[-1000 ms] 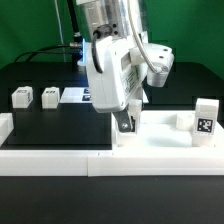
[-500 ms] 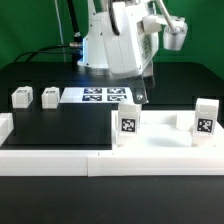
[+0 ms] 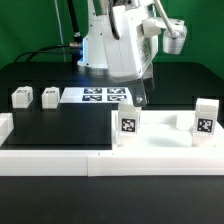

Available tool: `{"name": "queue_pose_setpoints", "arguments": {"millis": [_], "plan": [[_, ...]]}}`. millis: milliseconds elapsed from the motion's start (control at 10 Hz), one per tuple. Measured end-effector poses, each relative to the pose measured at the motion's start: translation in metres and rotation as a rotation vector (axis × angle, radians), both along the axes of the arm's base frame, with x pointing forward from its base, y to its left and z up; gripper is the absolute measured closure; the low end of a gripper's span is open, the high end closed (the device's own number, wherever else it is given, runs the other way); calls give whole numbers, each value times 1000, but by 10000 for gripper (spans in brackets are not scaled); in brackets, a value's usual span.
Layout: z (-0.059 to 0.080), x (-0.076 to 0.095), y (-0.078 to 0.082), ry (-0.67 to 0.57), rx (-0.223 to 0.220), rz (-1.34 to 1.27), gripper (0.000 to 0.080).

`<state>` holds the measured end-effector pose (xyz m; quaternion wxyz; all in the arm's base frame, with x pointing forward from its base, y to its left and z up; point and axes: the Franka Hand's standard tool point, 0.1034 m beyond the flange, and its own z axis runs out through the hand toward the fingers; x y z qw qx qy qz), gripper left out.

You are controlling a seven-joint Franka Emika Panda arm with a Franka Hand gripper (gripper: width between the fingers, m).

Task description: Assemble square table

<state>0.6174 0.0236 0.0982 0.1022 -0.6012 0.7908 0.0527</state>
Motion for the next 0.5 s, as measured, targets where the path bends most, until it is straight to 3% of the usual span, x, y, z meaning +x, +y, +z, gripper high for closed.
{"name": "queue_pose_setpoints", "arguments": {"millis": [400, 500], "plan": [[0, 0, 0, -10, -5, 46, 151], [5, 2, -2, -64, -22, 135, 151]]}}
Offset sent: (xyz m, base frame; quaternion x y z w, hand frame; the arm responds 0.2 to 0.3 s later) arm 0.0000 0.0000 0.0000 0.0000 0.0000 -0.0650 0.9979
